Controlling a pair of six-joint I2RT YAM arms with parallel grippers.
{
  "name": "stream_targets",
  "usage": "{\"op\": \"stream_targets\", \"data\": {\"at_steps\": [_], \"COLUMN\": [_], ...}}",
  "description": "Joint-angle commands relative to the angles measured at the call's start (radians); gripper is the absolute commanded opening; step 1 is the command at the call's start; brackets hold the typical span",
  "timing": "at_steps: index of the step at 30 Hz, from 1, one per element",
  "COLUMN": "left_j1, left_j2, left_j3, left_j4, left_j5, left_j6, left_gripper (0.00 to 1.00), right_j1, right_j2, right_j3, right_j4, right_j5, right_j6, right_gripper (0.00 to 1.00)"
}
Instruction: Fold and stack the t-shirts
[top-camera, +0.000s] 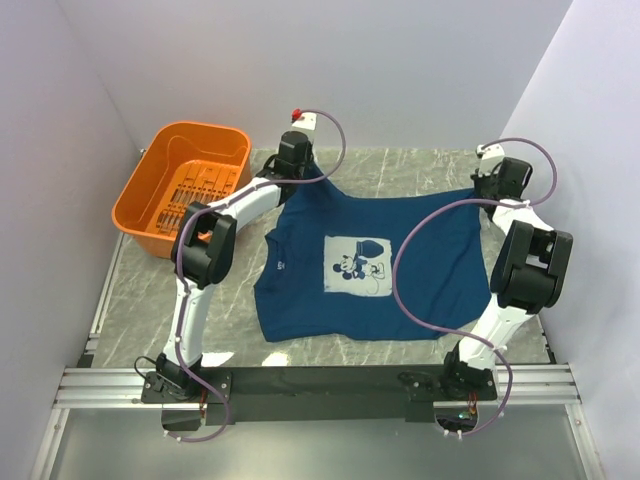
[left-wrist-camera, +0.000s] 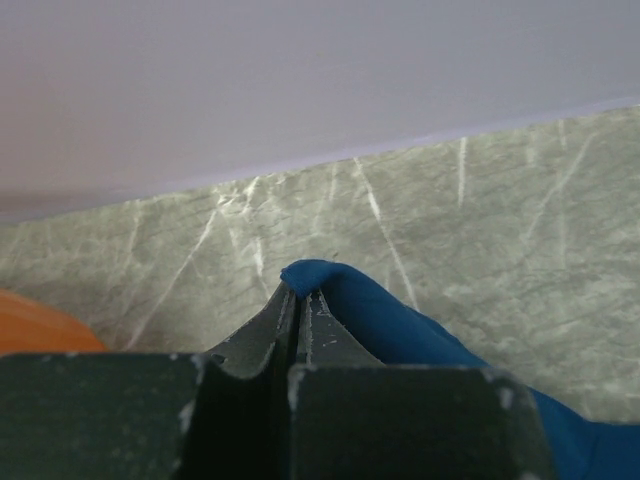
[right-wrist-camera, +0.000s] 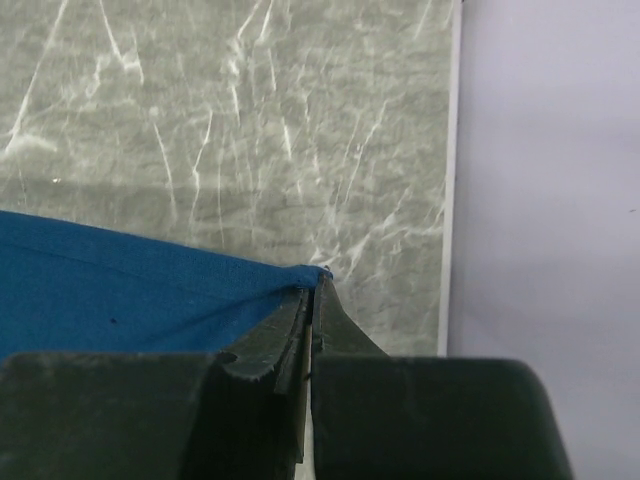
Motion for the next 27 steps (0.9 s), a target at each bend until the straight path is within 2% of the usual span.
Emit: {"op": "stream_targets", "data": {"at_steps": [1, 10, 17, 27], "left_j1": [0.031, 0.049, 0.05, 0.049], "left_j2": [-0.08, -0.15, -0.277, -0.42], "left_j3": [-0.02, -0.08, -0.278, -0.447], "left_j4": [0.066, 0.072, 0.147, 0.113], "left_j5": [-0.021, 0.05, 0.145, 0.246], "left_j6": [0.026, 0.077, 0.081, 0.071], "left_gripper": [0.0, 0.0, 0.0, 0.0], "right_j1": [0.007, 0.007, 0.005, 0.0], "right_j2": [-0.008, -0.01, -0.051, -0.119], "right_j3": [0.072, 0.092, 0.028, -0.057], "right_j4": [0.048, 0.024, 0.016, 0.007], "right_j5": [0.01, -0.056, -0.088, -0.105], "right_j6": [0.007, 0.039, 0.022, 0.028], "right_gripper": [0.0, 0.0, 0.0, 0.0]}}
